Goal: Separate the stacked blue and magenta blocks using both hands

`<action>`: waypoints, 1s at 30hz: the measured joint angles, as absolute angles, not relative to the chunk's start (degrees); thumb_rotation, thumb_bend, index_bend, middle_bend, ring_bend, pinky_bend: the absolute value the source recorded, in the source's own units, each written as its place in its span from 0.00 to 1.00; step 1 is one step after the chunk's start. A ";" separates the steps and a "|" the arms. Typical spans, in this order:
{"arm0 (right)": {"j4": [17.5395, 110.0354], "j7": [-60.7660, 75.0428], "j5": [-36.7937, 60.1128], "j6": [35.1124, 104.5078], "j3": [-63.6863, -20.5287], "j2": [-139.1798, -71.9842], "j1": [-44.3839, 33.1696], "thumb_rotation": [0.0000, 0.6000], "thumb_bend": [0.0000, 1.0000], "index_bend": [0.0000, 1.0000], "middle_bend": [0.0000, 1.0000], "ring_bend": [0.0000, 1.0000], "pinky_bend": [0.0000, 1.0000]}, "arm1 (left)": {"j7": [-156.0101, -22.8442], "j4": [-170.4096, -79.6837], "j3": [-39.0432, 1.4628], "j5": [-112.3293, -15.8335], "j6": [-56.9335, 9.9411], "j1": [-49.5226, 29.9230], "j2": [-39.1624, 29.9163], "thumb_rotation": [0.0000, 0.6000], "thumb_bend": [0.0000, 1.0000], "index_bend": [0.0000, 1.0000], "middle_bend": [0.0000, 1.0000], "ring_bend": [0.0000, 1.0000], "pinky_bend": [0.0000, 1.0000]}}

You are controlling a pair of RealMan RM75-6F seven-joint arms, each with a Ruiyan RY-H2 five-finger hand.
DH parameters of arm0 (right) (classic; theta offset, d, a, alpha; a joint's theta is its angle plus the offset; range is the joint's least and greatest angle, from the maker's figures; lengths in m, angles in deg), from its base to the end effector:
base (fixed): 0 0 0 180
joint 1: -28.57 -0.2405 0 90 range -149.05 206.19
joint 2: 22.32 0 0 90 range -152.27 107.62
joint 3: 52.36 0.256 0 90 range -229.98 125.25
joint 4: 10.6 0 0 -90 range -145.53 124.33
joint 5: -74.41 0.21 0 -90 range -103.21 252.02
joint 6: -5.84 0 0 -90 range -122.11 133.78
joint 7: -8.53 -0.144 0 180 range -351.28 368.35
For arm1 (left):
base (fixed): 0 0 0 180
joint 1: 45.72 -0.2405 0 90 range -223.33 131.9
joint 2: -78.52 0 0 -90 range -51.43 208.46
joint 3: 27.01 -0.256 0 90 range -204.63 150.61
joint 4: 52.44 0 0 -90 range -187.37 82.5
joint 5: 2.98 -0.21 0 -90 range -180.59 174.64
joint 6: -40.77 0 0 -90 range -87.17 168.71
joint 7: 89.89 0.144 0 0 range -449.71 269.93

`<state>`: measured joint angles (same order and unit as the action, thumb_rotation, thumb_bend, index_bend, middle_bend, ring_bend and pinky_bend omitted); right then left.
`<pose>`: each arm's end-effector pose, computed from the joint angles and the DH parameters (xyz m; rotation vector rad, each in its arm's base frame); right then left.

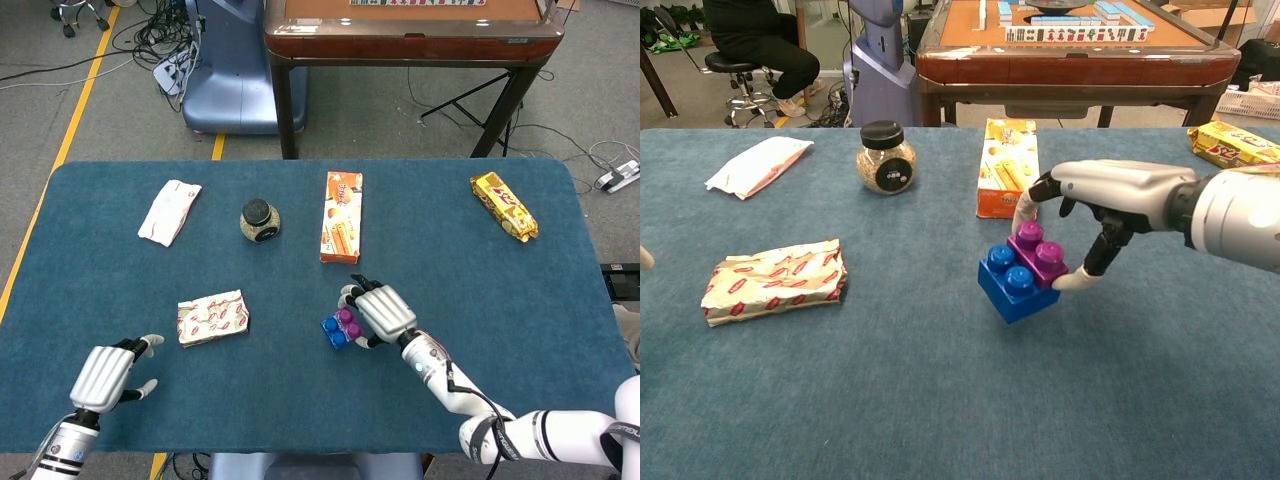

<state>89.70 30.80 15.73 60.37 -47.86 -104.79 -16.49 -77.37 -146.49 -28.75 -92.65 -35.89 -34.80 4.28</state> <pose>-0.1241 -0.2991 -0.0134 2.0266 -1.0713 0.8874 -0.2671 0.1867 0.0680 -1.6799 -0.9314 -0.8790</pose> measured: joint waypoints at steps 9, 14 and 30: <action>93.78 26.96 12.13 63.09 -45.12 -100.86 -14.95 1.00 0.30 0.56 0.21 0.06 0.23 | -77.23 -154.29 -25.51 -91.31 -33.32 -31.35 4.68 1.00 0.13 0.32 0.49 0.54 0.82; 96.50 26.19 11.43 64.11 -43.31 -98.47 -14.71 1.00 0.30 0.56 0.21 0.06 0.23 | -78.49 -159.97 -22.48 -88.56 -30.28 -28.20 4.77 1.00 0.07 0.31 0.56 0.62 0.90; 99.50 23.83 13.03 66.08 -38.04 -95.59 -15.16 1.00 0.30 0.56 0.21 0.06 0.23 | -74.59 -162.04 -11.95 -76.14 -23.77 -16.37 -4.45 1.00 0.00 0.04 0.90 0.86 1.00</action>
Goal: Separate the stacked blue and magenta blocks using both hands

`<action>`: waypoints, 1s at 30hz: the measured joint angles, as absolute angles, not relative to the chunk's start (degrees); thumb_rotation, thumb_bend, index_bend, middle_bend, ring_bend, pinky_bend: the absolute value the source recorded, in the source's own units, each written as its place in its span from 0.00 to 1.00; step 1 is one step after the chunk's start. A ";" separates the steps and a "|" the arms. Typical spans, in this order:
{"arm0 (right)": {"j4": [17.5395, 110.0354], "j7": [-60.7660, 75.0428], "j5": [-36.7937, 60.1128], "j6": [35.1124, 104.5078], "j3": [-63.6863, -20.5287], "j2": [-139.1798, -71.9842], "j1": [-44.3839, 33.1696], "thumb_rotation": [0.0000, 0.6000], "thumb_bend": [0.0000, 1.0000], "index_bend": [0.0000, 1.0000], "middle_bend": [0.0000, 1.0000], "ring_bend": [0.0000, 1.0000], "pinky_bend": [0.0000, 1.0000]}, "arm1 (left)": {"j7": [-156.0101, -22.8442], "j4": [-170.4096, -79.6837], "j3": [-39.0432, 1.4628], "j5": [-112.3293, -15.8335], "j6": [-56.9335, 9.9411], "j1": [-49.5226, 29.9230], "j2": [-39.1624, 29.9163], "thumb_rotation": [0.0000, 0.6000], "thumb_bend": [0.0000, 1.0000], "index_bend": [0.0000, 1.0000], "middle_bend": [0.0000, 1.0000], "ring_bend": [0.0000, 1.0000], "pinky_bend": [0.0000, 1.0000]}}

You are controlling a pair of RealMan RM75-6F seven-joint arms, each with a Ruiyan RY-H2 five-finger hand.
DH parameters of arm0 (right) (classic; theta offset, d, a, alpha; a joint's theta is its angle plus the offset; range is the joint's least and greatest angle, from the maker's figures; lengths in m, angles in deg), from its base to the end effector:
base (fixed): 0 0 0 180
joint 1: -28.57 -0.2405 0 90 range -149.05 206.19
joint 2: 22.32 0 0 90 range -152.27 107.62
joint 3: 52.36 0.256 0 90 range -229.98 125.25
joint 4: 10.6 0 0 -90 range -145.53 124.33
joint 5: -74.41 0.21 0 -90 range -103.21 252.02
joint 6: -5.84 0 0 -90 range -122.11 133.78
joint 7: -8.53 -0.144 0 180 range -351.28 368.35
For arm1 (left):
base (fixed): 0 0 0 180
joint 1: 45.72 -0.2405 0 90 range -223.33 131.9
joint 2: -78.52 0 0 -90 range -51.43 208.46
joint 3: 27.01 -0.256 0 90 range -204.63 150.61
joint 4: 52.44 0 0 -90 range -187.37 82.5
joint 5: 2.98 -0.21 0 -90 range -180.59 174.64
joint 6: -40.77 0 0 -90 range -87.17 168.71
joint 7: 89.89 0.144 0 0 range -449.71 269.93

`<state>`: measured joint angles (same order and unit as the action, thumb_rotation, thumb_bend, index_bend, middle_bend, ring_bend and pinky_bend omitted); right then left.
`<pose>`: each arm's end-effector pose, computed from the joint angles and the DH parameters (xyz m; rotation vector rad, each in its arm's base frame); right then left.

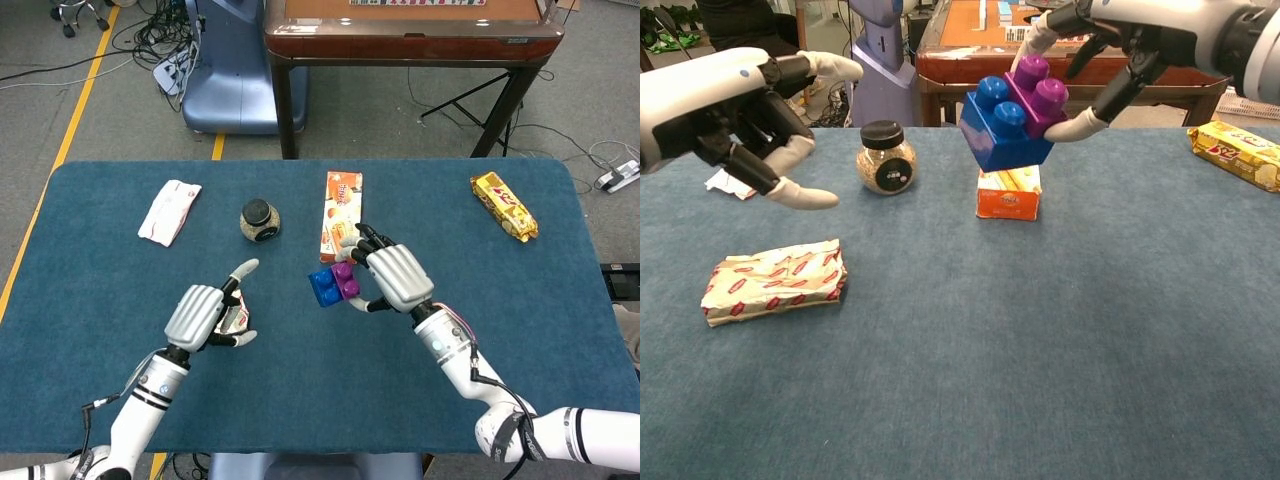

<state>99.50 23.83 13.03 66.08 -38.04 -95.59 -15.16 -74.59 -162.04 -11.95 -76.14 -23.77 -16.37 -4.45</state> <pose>-0.0787 -0.3199 0.0642 1.8236 -1.0658 1.2228 -0.1044 0.2767 0.0395 -1.6799 -1.1639 -1.3347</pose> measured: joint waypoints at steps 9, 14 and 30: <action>98.34 23.40 12.94 66.38 -37.01 -96.97 -16.02 1.00 0.29 0.56 0.21 0.06 0.23 | -73.65 -163.53 -7.47 -62.57 -20.22 -11.14 -6.46 1.00 0.00 0.00 0.96 0.95 1.00; 97.77 23.44 12.93 66.49 -36.84 -97.81 -16.41 1.00 0.29 0.56 0.21 0.06 0.23 | -74.18 -164.54 -5.38 -55.85 -19.17 -8.65 -6.46 1.00 0.00 0.00 0.77 0.95 1.00; 97.34 23.63 12.65 66.92 -36.44 -99.12 -17.03 1.00 0.29 0.56 0.21 0.06 0.23 | -74.13 -164.66 -5.08 -46.09 -20.43 -4.10 -5.87 1.00 0.00 0.00 0.81 1.00 1.00</action>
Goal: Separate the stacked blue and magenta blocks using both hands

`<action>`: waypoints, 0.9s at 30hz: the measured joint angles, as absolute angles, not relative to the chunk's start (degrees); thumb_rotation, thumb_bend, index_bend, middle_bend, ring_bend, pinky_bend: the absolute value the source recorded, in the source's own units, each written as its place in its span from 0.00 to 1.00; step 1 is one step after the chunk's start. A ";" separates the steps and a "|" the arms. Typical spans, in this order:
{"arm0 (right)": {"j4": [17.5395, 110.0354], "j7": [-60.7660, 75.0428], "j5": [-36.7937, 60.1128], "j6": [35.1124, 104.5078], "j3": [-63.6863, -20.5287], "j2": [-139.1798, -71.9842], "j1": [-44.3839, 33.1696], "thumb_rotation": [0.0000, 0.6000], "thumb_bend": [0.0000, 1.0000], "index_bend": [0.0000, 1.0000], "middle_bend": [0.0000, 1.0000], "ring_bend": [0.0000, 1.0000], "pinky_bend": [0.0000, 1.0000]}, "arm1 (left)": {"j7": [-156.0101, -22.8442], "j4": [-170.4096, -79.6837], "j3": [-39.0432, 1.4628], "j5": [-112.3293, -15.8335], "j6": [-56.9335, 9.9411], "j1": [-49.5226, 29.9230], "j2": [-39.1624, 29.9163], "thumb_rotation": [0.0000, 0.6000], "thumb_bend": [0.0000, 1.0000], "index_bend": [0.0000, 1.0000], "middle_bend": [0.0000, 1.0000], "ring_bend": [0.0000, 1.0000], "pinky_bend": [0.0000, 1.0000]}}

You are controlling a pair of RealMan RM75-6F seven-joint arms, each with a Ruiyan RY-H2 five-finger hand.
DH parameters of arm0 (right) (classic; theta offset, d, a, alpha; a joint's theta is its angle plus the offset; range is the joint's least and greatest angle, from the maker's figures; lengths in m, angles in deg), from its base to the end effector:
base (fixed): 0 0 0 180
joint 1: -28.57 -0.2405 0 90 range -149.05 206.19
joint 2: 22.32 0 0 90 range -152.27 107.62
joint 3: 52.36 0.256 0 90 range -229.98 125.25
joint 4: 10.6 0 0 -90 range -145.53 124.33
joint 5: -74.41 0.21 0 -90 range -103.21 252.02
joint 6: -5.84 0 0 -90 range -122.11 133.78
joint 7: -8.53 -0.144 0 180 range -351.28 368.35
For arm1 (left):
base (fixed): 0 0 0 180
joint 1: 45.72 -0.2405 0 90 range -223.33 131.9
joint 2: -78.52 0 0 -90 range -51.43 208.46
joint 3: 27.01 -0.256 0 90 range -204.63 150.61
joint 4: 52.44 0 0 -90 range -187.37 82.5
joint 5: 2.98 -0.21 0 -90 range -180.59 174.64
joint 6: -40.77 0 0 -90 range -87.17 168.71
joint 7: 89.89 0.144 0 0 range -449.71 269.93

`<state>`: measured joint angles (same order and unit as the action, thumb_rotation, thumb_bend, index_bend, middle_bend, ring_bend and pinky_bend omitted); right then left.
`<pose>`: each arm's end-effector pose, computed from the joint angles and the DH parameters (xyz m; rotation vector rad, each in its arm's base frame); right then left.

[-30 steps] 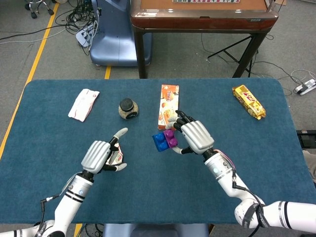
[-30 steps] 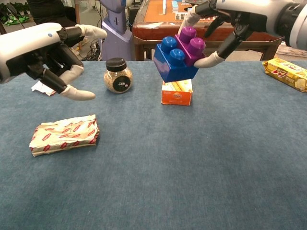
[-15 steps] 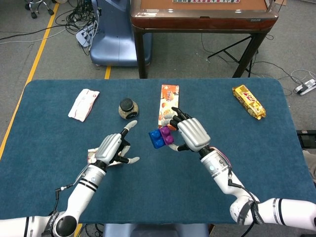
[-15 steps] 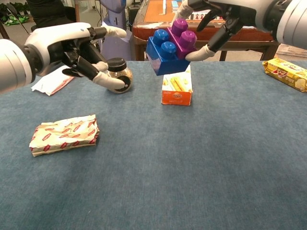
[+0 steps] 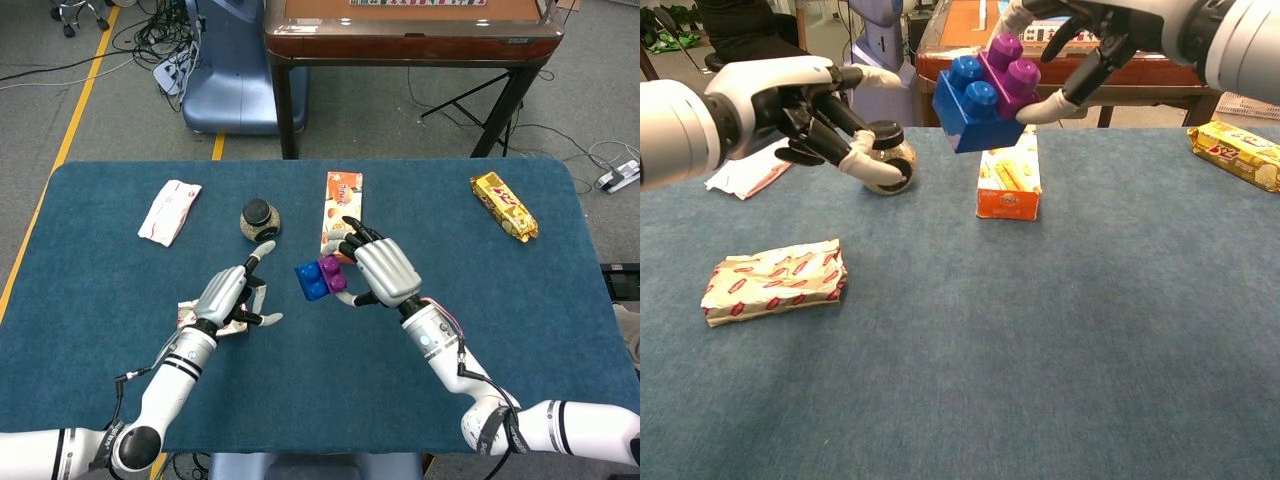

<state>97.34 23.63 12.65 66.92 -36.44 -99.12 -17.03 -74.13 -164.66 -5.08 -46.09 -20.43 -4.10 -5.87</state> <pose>-0.0612 -0.3266 0.0556 1.8148 -1.0513 1.2954 -0.0669 0.3131 0.0247 -1.5513 -1.5621 -1.2613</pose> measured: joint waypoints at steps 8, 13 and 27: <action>95.96 24.33 12.80 67.19 -36.23 -101.36 -17.90 1.00 0.29 0.56 0.21 0.06 0.23 | -74.67 -164.13 -4.95 -45.22 -23.66 -2.94 -8.23 1.00 0.00 0.01 0.83 1.00 1.00; 94.97 24.17 12.74 67.33 -36.06 -102.86 -18.32 1.00 0.29 0.56 0.21 0.06 0.23 | -74.26 -163.16 -5.03 -44.67 -26.57 -2.29 -10.50 1.00 0.00 0.07 0.86 1.00 1.00; 91.53 24.26 11.69 69.14 -35.58 -107.82 -19.11 1.00 0.29 0.56 0.21 0.06 0.23 | -75.63 -163.17 -4.29 -41.62 -27.92 -1.92 -11.90 1.00 0.00 0.16 0.87 1.00 1.00</action>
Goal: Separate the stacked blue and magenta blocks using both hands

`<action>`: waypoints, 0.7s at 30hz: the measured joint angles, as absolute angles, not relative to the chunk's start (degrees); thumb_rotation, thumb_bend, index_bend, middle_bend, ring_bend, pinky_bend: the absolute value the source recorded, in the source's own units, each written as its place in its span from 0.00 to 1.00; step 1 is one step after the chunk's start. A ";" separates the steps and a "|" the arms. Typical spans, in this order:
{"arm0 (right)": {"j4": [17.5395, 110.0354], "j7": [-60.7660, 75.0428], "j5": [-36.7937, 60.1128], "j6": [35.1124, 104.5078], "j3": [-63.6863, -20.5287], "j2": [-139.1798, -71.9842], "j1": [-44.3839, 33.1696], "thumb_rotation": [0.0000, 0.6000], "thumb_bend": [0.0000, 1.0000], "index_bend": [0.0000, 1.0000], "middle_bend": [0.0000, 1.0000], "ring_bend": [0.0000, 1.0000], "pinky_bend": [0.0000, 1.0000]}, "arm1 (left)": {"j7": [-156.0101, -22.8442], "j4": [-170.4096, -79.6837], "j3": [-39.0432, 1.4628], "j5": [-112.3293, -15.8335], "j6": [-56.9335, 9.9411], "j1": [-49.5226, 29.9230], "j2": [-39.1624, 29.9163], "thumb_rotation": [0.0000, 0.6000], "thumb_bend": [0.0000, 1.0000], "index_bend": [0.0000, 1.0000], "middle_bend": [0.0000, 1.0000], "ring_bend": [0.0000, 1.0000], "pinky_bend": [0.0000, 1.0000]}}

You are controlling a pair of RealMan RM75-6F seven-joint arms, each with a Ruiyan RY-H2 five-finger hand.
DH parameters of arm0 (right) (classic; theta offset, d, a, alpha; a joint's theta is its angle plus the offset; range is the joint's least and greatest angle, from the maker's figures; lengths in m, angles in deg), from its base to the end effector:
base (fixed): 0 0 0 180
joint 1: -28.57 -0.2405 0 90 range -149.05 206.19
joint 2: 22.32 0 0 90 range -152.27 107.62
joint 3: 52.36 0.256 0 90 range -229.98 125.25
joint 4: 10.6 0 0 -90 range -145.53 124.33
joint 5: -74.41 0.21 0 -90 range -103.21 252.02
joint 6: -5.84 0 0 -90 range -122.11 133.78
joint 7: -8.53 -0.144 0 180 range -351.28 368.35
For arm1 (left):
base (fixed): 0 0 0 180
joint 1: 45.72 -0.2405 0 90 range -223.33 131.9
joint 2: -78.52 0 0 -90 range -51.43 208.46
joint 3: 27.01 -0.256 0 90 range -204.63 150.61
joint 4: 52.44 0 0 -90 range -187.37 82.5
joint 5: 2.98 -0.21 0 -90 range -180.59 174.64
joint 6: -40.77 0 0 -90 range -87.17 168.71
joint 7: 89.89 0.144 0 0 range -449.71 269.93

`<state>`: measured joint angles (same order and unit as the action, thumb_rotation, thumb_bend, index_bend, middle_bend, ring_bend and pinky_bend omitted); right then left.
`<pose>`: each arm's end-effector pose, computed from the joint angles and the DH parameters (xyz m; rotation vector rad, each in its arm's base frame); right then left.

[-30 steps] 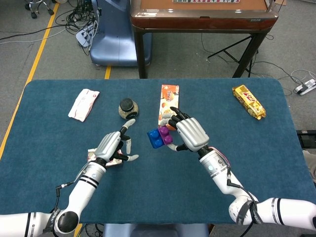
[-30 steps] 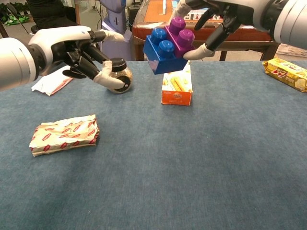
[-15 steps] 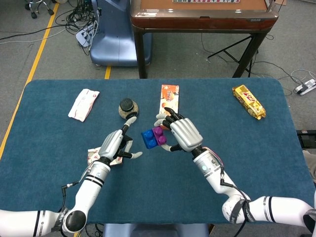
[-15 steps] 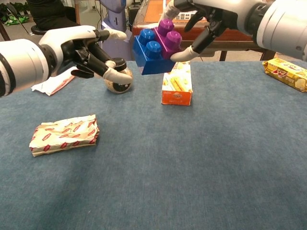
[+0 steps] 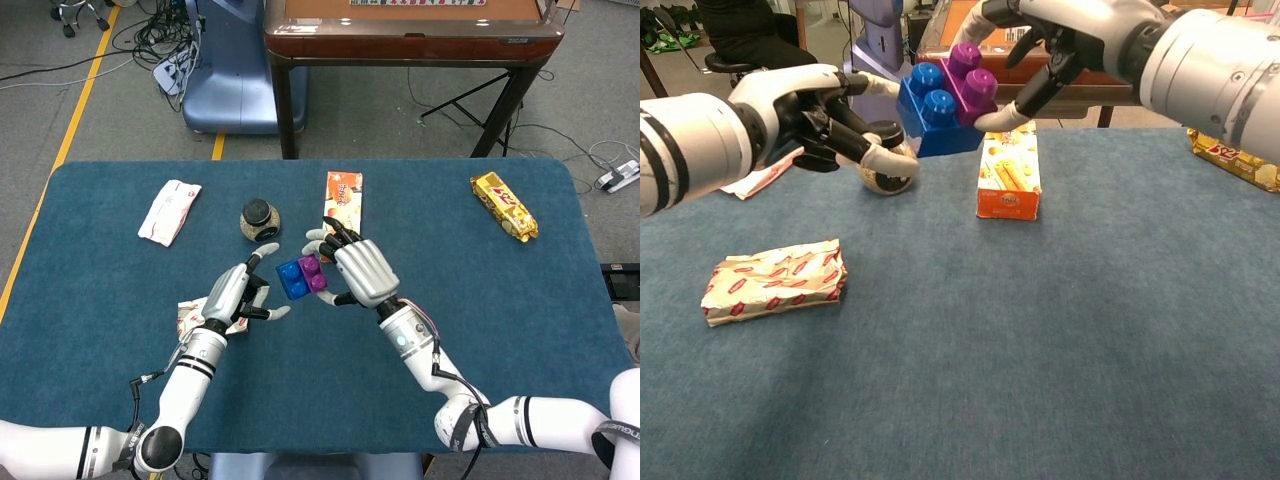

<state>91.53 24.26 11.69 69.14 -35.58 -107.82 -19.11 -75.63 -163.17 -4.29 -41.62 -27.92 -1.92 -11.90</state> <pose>-0.0433 -0.3306 0.0253 1.7905 -1.0496 1.3703 -0.0583 0.3141 0.0104 -1.3854 -1.6582 -1.3044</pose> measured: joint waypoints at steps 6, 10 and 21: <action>90.05 24.09 11.53 69.46 -35.36 -109.71 -19.40 1.00 0.29 0.57 0.21 0.06 0.23 | -76.42 -163.05 -4.13 -41.37 -28.26 -2.00 -12.20 1.00 0.00 0.18 0.87 1.00 1.00; 89.27 24.00 11.44 69.48 -35.28 -110.78 -19.59 1.00 0.29 0.57 0.21 0.06 0.23 | -76.81 -162.77 -3.94 -41.74 -29.09 -2.04 -12.74 1.00 0.00 0.21 0.88 1.00 1.00; 87.44 23.41 11.29 69.10 -35.16 -112.94 -19.92 1.00 0.29 0.57 0.21 0.06 0.23 | -77.70 -162.53 -3.58 -43.15 -31.02 -2.49 -13.76 1.00 0.00 0.36 0.89 1.00 1.00</action>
<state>87.44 23.41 11.29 69.10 -35.16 -112.94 -19.92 -77.70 -162.53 -3.58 -43.15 -31.02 -2.49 -13.76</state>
